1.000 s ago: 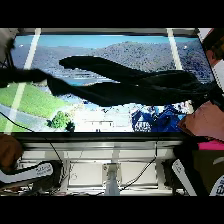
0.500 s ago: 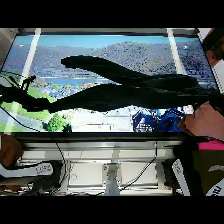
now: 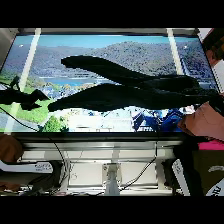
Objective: Fold the clothes and pants, and hang the long-sleeved shirts on hangers.
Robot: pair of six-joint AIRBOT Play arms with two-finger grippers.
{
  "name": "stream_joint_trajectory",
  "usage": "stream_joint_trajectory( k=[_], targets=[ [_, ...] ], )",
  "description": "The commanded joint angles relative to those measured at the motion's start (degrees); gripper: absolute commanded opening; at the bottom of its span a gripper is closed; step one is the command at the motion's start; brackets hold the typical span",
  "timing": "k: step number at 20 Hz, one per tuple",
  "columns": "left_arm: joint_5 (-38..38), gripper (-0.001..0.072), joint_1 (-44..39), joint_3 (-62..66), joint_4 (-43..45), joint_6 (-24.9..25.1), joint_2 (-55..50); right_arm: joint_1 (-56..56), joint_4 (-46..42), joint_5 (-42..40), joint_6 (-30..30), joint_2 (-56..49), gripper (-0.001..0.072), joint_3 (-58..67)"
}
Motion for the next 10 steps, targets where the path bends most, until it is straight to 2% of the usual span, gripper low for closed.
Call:
stream_joint_trajectory(
  k=[1, 5, 8, 9, 10],
  targets=[
    [-2.1, 0.0694, 2.8, 0.0, -4.4, -12.4, -5.6, 0.0, -0.4, 0.0, 0.0, 0.1, 0.0024, 0.0],
    [1.5, 0.0694, 2.4, 0.0, -19.9, -10.5, -10.6, 0.0, -0.4, 0.1, 0.0, 0.1, 0.0024, 0.0],
    [5.2, 0.0693, 0.5, 0.0, -24.6, -10.5, -11.9, 0.0, -0.4, 0.0, 0.0, 0.1, 0.0024, 0.0],
    [5.2, 0.0677, -0.5, 0.0, -24.6, -10.5, -12.2, 0.0, -0.4, 0.0, 0.0, 0.1, 0.0024, 0.0],
    [4.9, 0.0562, -1.6, 0.0, -24.5, -9.8, -12.4, 0.0, -0.4, 0.0, 0.0, 0.1, 0.0024, 0.0]
  ],
)
